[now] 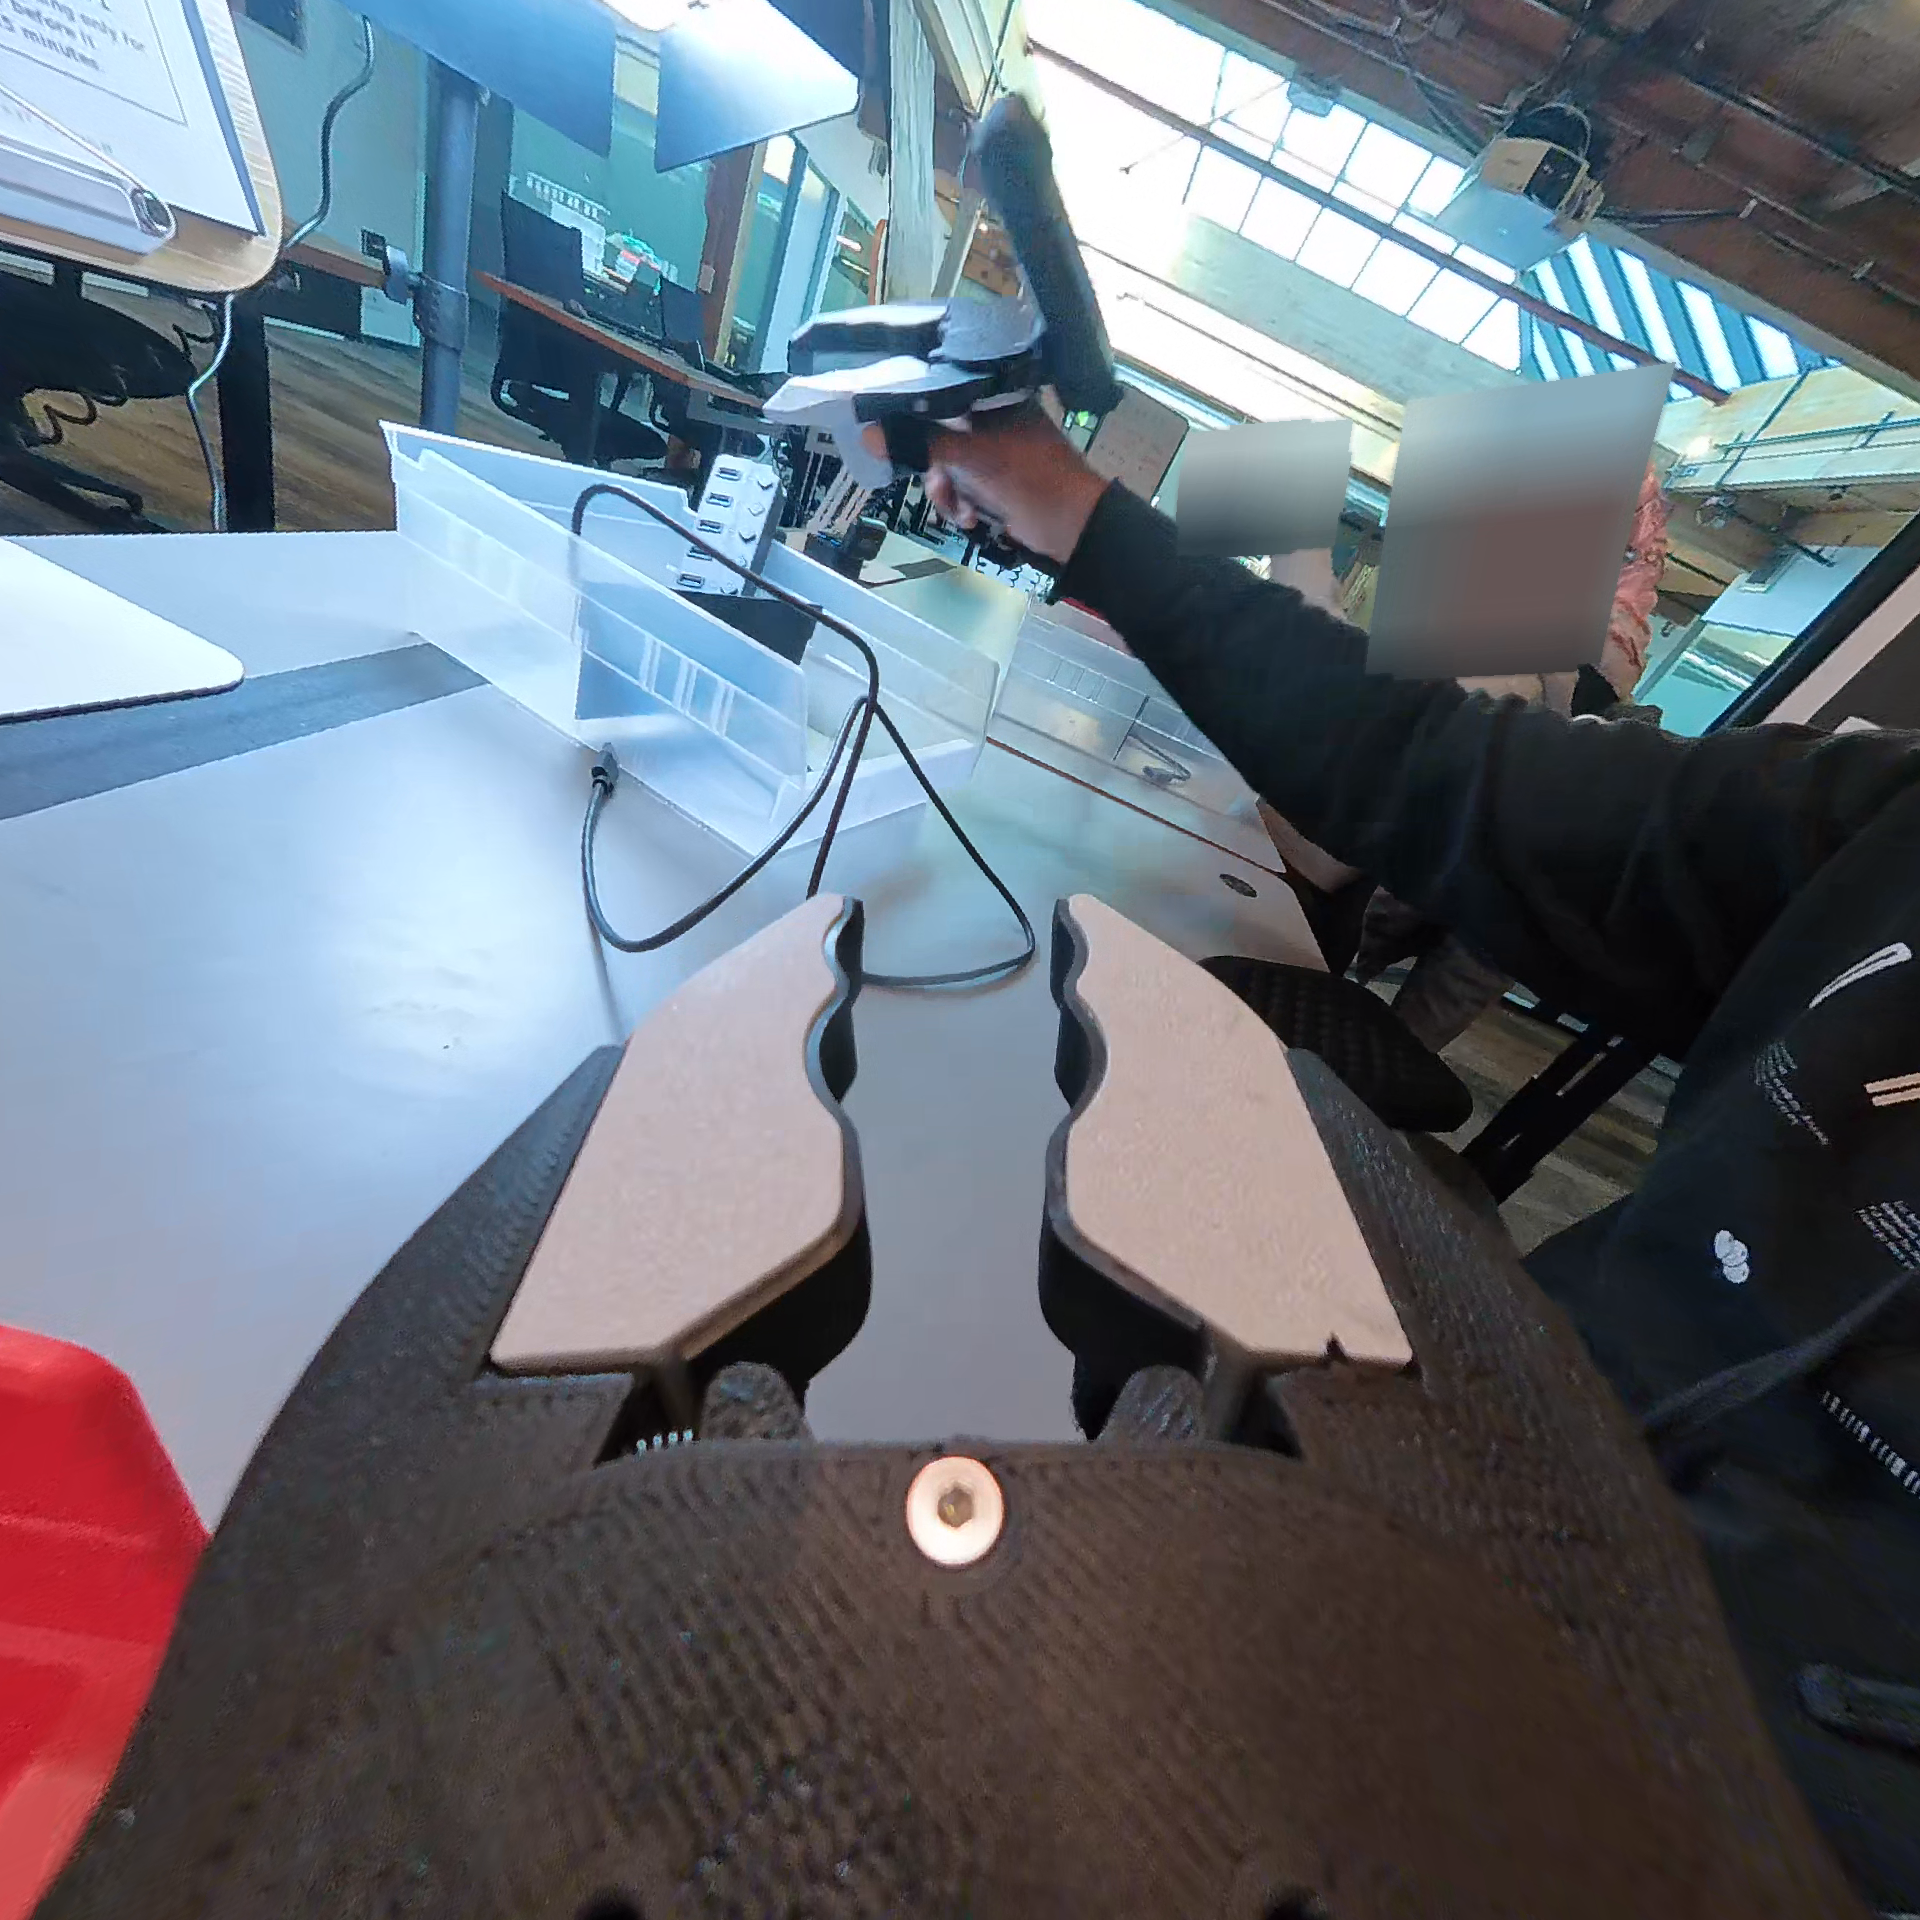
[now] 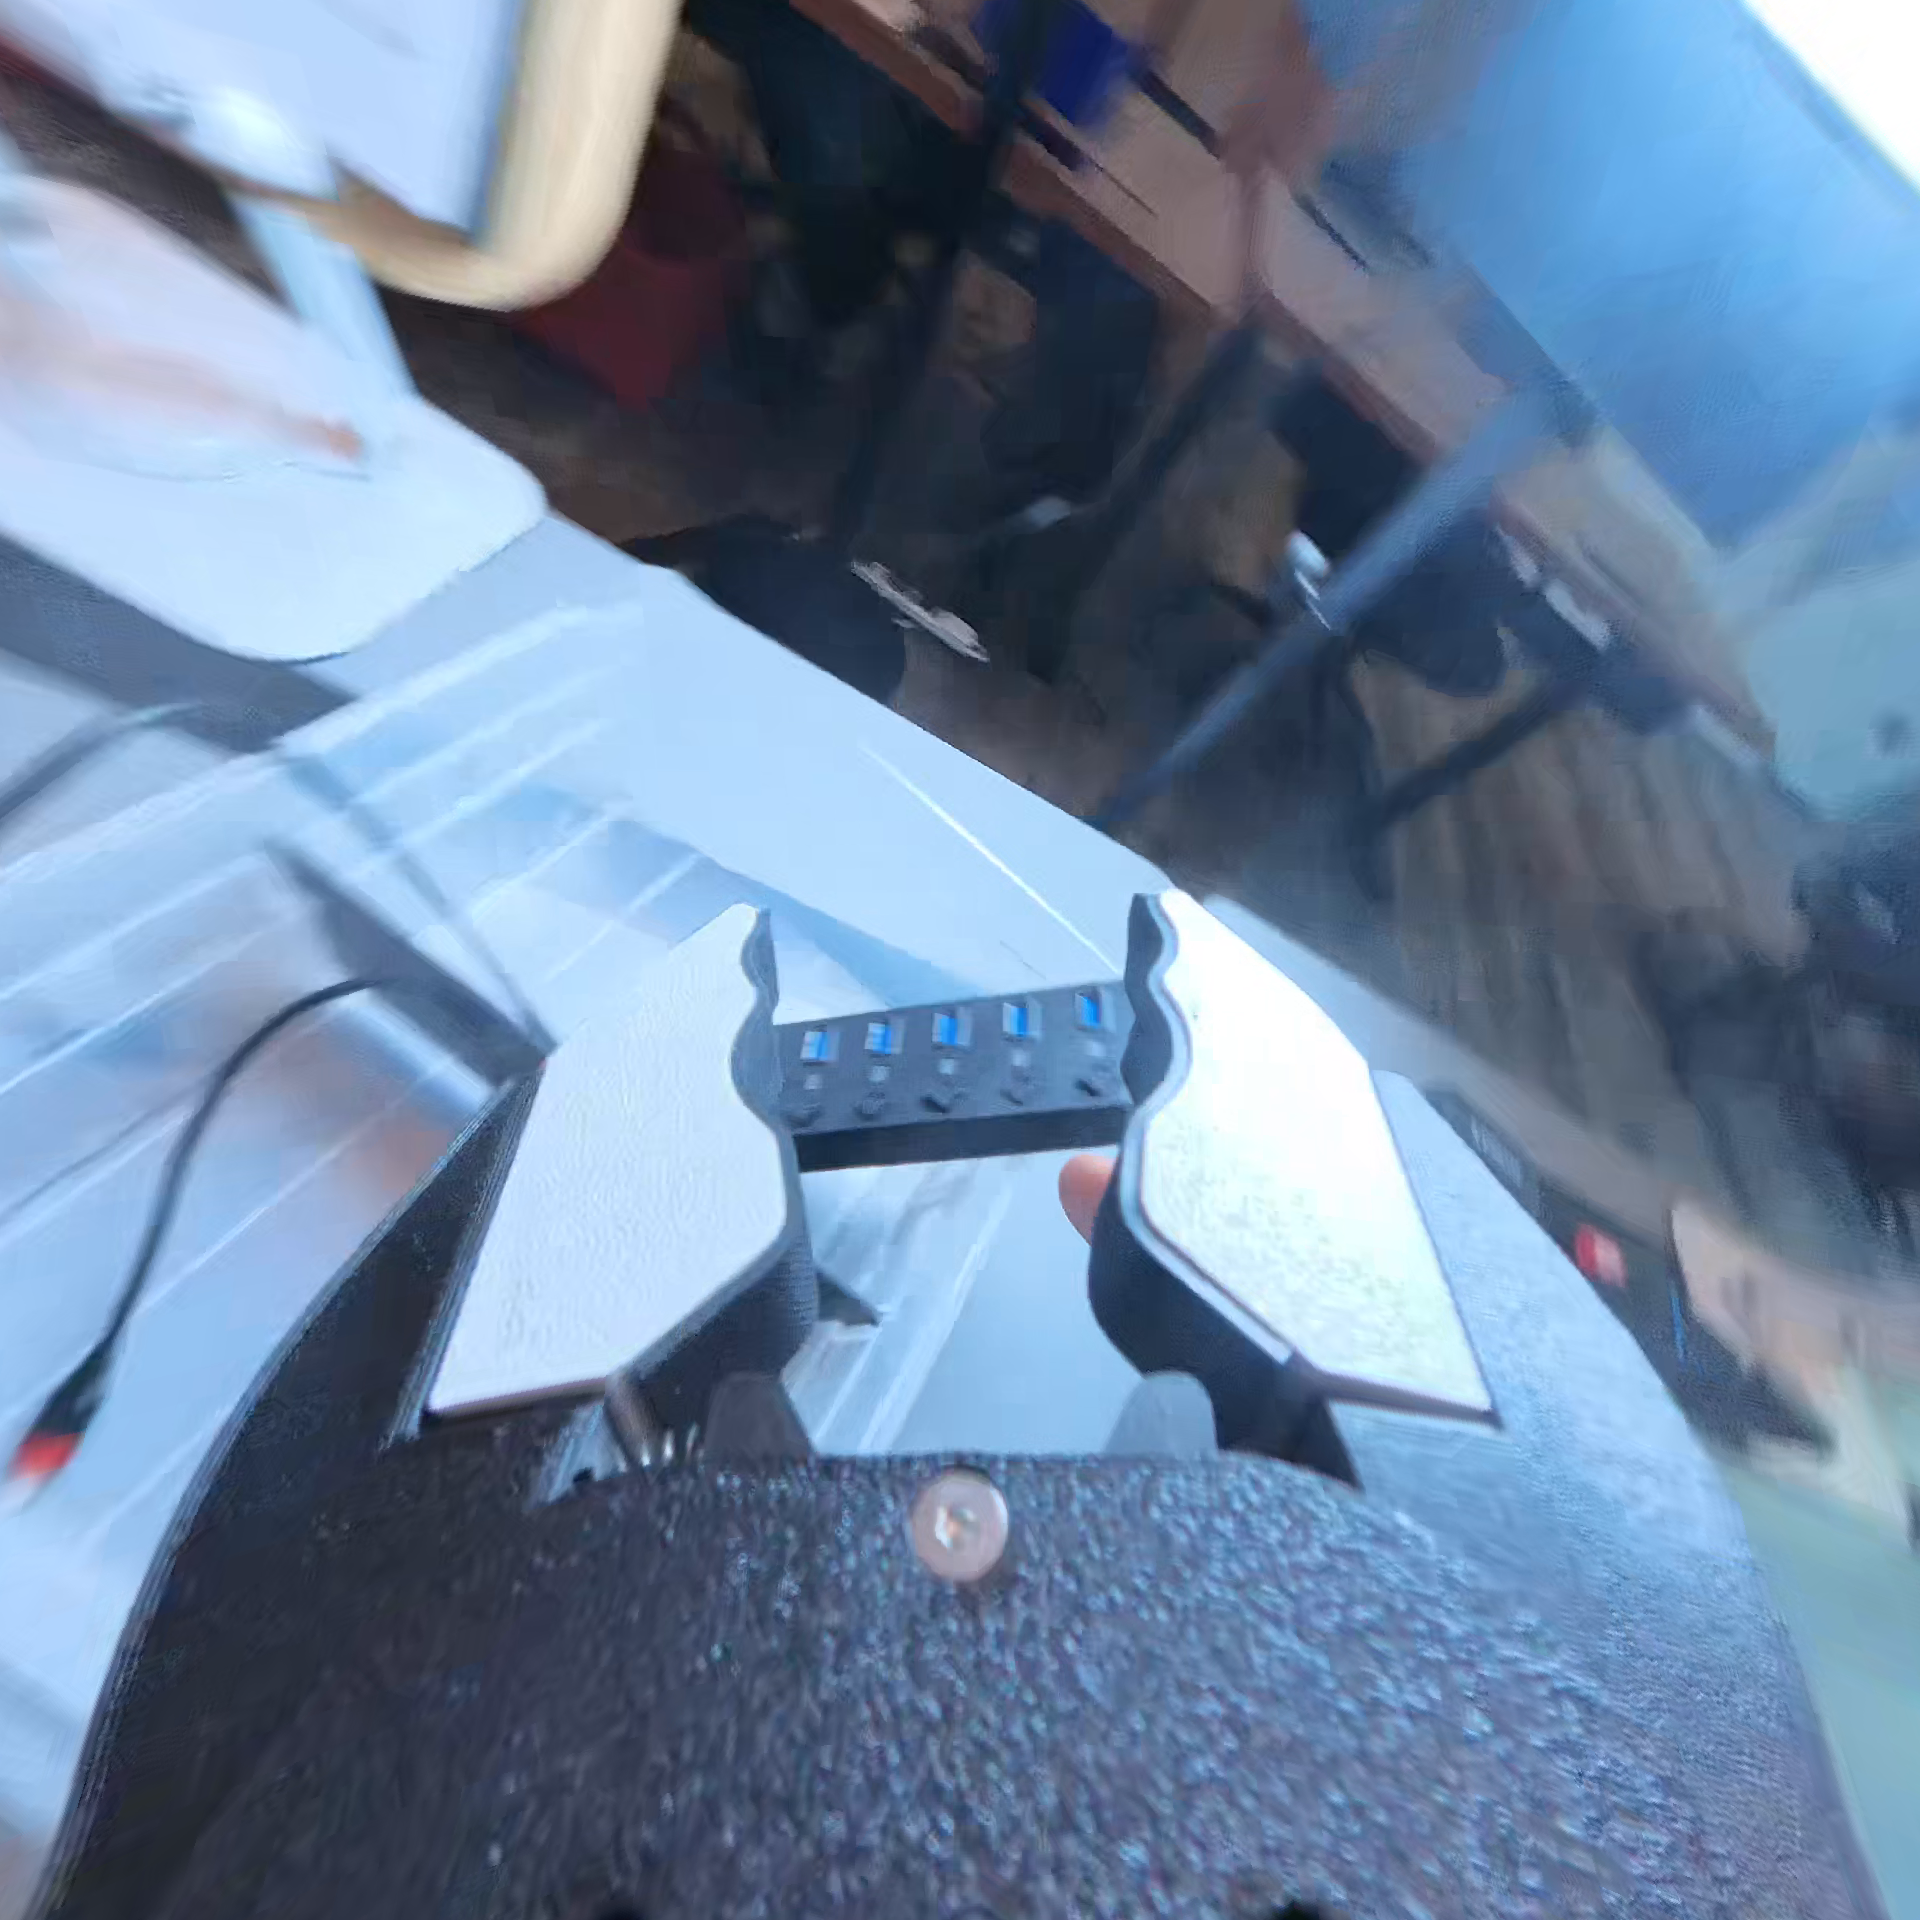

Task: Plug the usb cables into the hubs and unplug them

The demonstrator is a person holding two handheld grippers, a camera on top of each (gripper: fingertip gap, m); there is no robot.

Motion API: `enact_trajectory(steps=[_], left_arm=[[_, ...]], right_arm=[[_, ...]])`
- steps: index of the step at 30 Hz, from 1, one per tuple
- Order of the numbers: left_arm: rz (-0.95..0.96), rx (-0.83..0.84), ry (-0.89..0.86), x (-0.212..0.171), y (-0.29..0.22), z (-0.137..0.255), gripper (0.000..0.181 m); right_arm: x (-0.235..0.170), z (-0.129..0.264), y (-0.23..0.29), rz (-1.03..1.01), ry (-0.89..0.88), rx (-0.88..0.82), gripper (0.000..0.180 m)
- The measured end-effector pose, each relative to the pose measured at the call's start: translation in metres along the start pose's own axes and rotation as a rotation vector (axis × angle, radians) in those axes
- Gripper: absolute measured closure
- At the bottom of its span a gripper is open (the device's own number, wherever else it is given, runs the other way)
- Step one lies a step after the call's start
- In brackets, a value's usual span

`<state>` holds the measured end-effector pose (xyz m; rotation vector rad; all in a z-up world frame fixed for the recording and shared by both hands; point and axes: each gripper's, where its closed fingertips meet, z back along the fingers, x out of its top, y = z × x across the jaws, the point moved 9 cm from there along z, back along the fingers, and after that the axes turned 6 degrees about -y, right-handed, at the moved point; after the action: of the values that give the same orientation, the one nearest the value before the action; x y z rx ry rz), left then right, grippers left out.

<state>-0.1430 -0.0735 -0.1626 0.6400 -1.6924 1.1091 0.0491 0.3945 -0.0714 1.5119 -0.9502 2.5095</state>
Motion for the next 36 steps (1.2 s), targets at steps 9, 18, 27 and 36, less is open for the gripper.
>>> enact_trajectory(steps=[9, 18, 27, 36], left_arm=[[-0.011, -0.008, 0.059, -0.008, -0.002, -0.007, 0.146], [-0.056, 0.006, 0.078, -0.006, -0.005, -0.005, 0.147], [-0.049, 0.026, 0.084, -0.006, -0.002, -0.005, 0.148], [-0.035, 0.036, 0.114, -0.013, 0.002, -0.006, 0.149]], right_arm=[[0.02, 0.071, 0.188, 1.15, 0.247, 0.546, 0.118], [0.044, 0.057, 0.193, 1.082, 0.271, 0.569, 0.173], [0.089, 0.018, 0.058, 0.656, -0.022, -0.064, 0.173], [0.025, -0.035, 0.001, 0.727, 0.221, -0.475, 0.173]])
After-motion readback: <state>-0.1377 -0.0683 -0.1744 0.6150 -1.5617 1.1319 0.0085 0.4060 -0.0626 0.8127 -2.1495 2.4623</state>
